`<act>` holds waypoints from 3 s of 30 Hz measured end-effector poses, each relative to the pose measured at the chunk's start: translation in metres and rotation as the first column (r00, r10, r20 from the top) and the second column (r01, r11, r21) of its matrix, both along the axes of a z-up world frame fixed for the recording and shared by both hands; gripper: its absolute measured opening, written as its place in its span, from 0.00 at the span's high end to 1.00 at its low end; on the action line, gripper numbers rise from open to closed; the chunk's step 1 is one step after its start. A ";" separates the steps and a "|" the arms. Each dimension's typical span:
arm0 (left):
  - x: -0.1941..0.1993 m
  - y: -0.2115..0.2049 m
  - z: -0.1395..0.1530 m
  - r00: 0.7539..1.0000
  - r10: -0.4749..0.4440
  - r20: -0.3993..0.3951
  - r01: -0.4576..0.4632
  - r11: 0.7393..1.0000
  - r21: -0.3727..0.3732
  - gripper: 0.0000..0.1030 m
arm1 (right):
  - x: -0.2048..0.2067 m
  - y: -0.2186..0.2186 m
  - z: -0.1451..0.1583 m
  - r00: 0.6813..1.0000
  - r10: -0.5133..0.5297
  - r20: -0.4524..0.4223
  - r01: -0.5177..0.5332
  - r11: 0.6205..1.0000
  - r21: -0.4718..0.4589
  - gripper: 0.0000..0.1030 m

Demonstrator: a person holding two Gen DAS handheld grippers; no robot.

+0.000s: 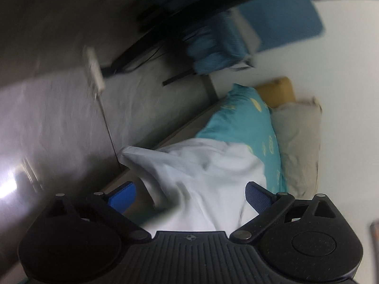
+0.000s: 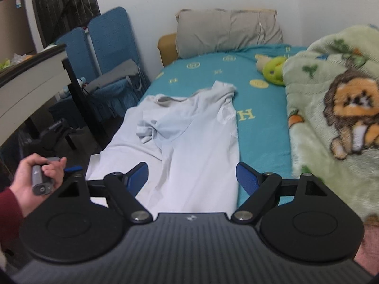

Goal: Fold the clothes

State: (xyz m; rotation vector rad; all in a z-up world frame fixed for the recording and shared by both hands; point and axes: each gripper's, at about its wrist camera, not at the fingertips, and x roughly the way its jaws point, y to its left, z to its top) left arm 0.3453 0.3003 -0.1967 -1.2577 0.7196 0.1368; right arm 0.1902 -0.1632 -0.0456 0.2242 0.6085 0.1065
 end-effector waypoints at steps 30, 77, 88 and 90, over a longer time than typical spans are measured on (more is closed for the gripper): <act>0.066 -0.187 0.145 0.913 -0.395 0.101 0.058 0.371 0.927 0.94 | 0.020 -0.037 -0.001 0.979 -0.200 -0.031 0.201 0.978 0.053 0.20; -0.225 -0.241 0.175 0.816 -0.528 0.233 0.080 0.503 0.860 0.00 | -0.036 -0.027 0.027 0.993 -0.004 0.116 -0.002 0.998 0.056 0.20; -0.188 -0.186 0.147 0.881 -0.417 0.223 0.051 0.553 0.832 0.00 | 0.112 0.046 -0.001 0.960 0.262 0.094 -0.259 0.965 -0.043 0.20; -0.179 -0.177 0.140 0.893 -0.396 0.214 0.047 0.555 0.831 0.00 | 0.138 0.067 -0.014 0.938 0.335 0.091 -0.324 0.939 -0.120 0.20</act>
